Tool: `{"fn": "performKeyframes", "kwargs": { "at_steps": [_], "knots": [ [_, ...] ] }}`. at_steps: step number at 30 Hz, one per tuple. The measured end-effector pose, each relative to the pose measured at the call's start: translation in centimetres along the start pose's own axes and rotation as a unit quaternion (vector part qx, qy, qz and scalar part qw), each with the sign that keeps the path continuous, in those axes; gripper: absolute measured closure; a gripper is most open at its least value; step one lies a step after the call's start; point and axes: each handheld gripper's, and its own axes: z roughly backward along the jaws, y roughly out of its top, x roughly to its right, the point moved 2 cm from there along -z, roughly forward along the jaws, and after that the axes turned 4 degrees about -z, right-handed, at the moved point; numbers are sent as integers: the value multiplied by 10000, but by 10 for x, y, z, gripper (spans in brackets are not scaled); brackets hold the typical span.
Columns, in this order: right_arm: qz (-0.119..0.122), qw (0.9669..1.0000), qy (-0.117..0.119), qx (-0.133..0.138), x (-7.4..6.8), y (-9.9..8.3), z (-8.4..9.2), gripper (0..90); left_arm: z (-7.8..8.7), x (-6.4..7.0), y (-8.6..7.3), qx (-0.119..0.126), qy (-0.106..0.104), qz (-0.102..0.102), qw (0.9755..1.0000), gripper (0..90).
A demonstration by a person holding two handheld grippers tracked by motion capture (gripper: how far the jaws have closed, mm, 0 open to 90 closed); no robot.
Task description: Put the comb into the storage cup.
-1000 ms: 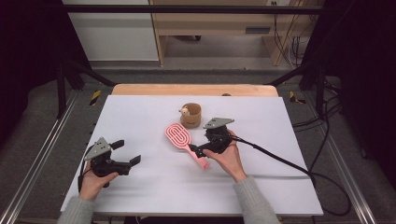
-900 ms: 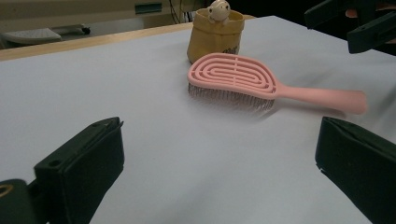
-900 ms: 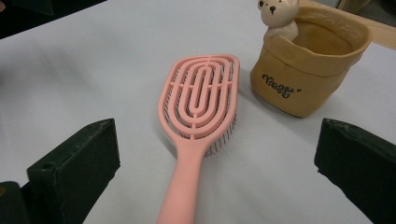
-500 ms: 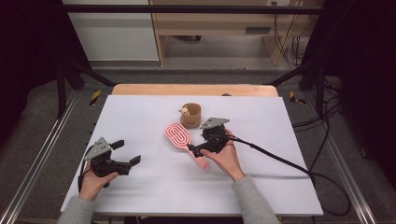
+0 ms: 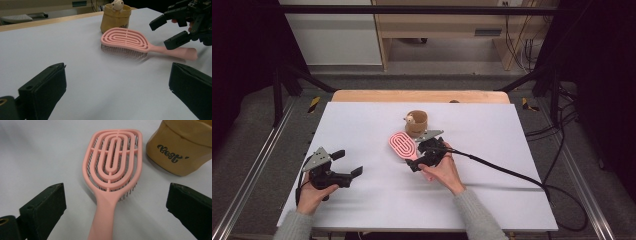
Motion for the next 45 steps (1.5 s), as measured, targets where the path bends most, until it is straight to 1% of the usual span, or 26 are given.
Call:
{"fn": "performKeyframes", "kwargs": {
  "at_steps": [3, 12, 17, 22, 26, 28, 30, 31, 32, 33, 34, 37, 39, 41, 45],
  "knots": [
    [-6, 10000, -1, -44, 0, -1, -2, 59, 0, 0, 0, -1, -1, 2, 10000, 10],
    [15, 9993, -8, -378, 0, -7, -10, 206, 0, 0, 0, 2, -4, -1, 10000, 10],
    [11, 9988, -23, -491, 0, -10, -13, 262, 0, 0, 0, 3, -1, 7, 10000, 10],
    [5, 9986, -1, -523, -1, -11, -15, 316, 0, 0, 0, -1, -1, 7, 10000, 10],
    [28, 9985, -37, -551, -2, -13, -16, 385, 0, 0, 0, 4, 1, 4, 10000, 10],
    [28, 9983, -42, -573, -2, -13, -17, 397, 0, 0, 0, 1, 1, 6, 10000, 10],
    [58, 9981, -71, -608, -1, -15, -18, 434, 0, 0, 0, 11, 0, 9, 10000, 10],
    [58, 9981, -71, -608, -1, -15, -18, 434, 0, 0, 0, 11, 0, 9, 10000, 10],
    [60, 9980, -68, -621, -1, -15, -18, 454, 0, 0, 0, 13, -1, 9, 10000, 10],
    [88, 9981, -63, -606, -2, -15, -18, 497, 0, 0, 0, 13, 1, 10, 10000, 10],
    [88, 9981, -63, -606, -2, -15, -18, 497, 0, 0, 0, 10, 3, 12, 10000, 10],
    [50, 9981, -44, -604, -2, -15, -17, 551, 0, 0, 0, 11, 1, 7, 10000, 10],
    [44, 9981, -80, -612, -2, -14, -17, 583, 0, 0, 0, 10, 3, 8, 10000, 10],
    [39, 9981, -94, -614, -2, -14, -16, 593, 0, 0, 0, 9, 4, 9, 10000, 10],
    [8, 9979, -106, -636, -1, -14, -16, 643, 0, 0, 0, 7, 6, 3, 10000, 10]
  ]
}}
